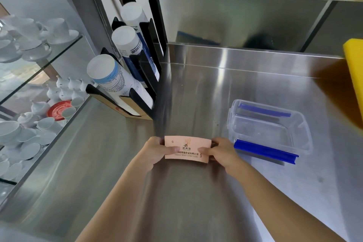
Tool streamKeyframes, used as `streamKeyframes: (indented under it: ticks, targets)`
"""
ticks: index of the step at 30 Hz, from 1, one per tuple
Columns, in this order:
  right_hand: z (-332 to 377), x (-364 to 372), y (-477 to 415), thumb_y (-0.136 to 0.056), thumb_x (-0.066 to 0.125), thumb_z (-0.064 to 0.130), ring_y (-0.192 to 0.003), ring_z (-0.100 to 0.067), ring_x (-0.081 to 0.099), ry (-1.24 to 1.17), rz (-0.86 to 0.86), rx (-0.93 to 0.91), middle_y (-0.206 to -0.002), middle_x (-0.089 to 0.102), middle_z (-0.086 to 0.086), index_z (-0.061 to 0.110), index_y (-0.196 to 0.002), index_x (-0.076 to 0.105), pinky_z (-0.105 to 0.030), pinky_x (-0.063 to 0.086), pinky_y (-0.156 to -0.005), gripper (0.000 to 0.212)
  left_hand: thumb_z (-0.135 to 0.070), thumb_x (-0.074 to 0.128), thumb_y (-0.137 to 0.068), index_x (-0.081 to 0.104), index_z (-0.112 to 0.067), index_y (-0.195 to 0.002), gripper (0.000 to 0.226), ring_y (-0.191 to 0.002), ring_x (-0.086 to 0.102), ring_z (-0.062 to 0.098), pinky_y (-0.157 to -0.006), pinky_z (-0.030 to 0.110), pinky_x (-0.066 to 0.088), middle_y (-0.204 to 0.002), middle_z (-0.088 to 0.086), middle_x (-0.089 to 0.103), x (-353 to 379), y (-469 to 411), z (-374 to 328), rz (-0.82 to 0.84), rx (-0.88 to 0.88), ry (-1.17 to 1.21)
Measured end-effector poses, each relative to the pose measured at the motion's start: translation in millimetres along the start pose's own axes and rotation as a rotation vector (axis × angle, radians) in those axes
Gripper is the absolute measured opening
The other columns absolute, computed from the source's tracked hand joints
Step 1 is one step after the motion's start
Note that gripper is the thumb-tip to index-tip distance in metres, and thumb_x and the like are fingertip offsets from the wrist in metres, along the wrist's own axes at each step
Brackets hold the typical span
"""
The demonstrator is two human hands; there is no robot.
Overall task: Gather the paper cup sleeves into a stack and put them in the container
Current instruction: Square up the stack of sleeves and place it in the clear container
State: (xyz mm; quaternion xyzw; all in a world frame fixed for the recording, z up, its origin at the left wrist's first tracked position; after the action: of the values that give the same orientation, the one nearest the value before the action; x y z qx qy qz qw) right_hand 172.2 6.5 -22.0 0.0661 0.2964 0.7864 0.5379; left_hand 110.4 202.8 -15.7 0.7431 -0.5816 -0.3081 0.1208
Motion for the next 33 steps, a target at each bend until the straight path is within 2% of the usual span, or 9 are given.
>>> streamKeyframes:
  ticks: [4,6,10,14,16,18,21,24,33]
  targets:
    - [8,1,12,-0.067,0.076,-0.005,-0.092,-0.024,0.064,-0.087,0.091,-0.074,-0.095,0.069,-0.010,0.006,-0.098,0.064,-0.036,0.051,-0.091,0.035,-0.020,0.082,-0.052,0.056,-0.019,-0.094,0.050,-0.097,0.063,0.028,-0.087,0.043,0.053,-0.105,0.011,0.065,2,8,4,-0.029,0.119,0.075]
    - [9,1,16,-0.068,0.073,-0.009,-0.092,-0.020,0.063,-0.082,0.068,-0.146,-0.095,0.069,-0.005,0.011,-0.096,0.060,-0.031,0.052,-0.087,0.037,-0.013,0.080,-0.055,0.046,-0.026,-0.089,0.050,-0.098,0.060,0.027,-0.093,0.049,0.050,-0.101,0.006,0.061,9,12,8,-0.013,0.172,0.112]
    - [9,6,25,-0.076,0.067,-0.007,-0.092,-0.004,0.061,-0.079,0.056,-0.222,-0.099,0.065,0.004,0.018,-0.102,0.052,-0.020,0.050,-0.082,0.039,-0.002,0.069,-0.076,0.039,-0.020,-0.101,0.043,-0.094,0.057,0.018,-0.086,0.029,0.048,-0.097,-0.003,0.059,17,21,8,-0.046,0.269,0.130]
    - [3,10,24,-0.078,0.064,-0.004,-0.105,-0.011,0.058,-0.164,0.052,-0.242,-0.112,0.062,0.001,0.018,-0.116,0.048,-0.031,0.046,-0.098,0.047,-0.006,0.073,-0.072,0.036,-0.020,-0.117,0.060,-0.098,0.057,0.015,-0.072,0.015,0.053,-0.103,-0.003,0.057,22,26,5,-0.007,0.288,0.262]
    - [2,14,24,-0.084,0.062,0.007,-0.108,-0.014,0.058,-0.264,0.044,-0.234,-0.114,0.063,-0.001,0.020,-0.118,0.049,-0.031,0.045,-0.098,0.039,-0.012,0.072,-0.074,0.036,-0.022,-0.123,0.062,-0.098,0.059,0.015,-0.074,0.018,0.054,-0.106,-0.001,0.058,27,29,2,0.021,0.285,0.401]
    - [2,20,24,-0.089,0.056,0.021,-0.104,-0.015,0.059,-0.338,0.011,-0.219,-0.113,0.063,-0.002,0.024,-0.113,0.048,-0.027,0.044,-0.092,0.025,-0.015,0.060,-0.085,0.041,-0.024,-0.120,0.041,-0.094,0.062,0.015,-0.078,0.023,0.053,-0.103,-0.001,0.062,31,31,-1,-0.013,0.287,0.544]
    - [0,23,21,-0.093,0.046,0.035,-0.107,-0.015,0.054,-0.250,-0.065,-0.209,-0.116,0.059,-0.001,0.026,-0.119,0.041,-0.032,0.041,-0.098,0.028,-0.019,0.050,-0.091,0.047,-0.029,-0.105,0.018,-0.092,0.063,0.018,-0.083,0.031,0.053,-0.101,0.001,0.063,35,32,-2,-0.073,0.283,0.613]
    - [3,21,22,-0.094,0.045,0.032,-0.108,-0.017,0.055,-0.283,-0.090,-0.246,-0.115,0.061,-0.003,0.026,-0.114,0.045,-0.037,0.042,-0.101,0.021,-0.015,0.052,-0.089,0.047,-0.029,-0.099,0.017,-0.095,0.061,0.022,-0.089,0.039,0.048,-0.102,0.006,0.061,34,32,-3,-0.064,0.284,0.635]
    - [1,18,23,-0.094,0.044,0.031,-0.096,0.003,0.050,-0.262,-0.069,-0.281,-0.102,0.055,0.014,0.026,-0.111,0.041,-0.026,0.038,-0.092,0.018,-0.027,0.059,-0.085,0.039,-0.028,-0.104,0.028,-0.103,0.056,0.018,-0.099,0.038,0.043,-0.107,0.004,0.058,37,29,4,0.019,0.281,0.498]
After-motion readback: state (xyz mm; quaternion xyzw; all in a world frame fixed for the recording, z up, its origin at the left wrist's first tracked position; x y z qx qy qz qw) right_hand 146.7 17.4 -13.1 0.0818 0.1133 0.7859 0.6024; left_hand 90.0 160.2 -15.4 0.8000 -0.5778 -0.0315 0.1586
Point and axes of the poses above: each hand's wrist, its own y-axis away from the middle knuckle, its own x-axis out of the palm, z = x × y, the point moved 8 cm from there along -y, towards the middle knuckle
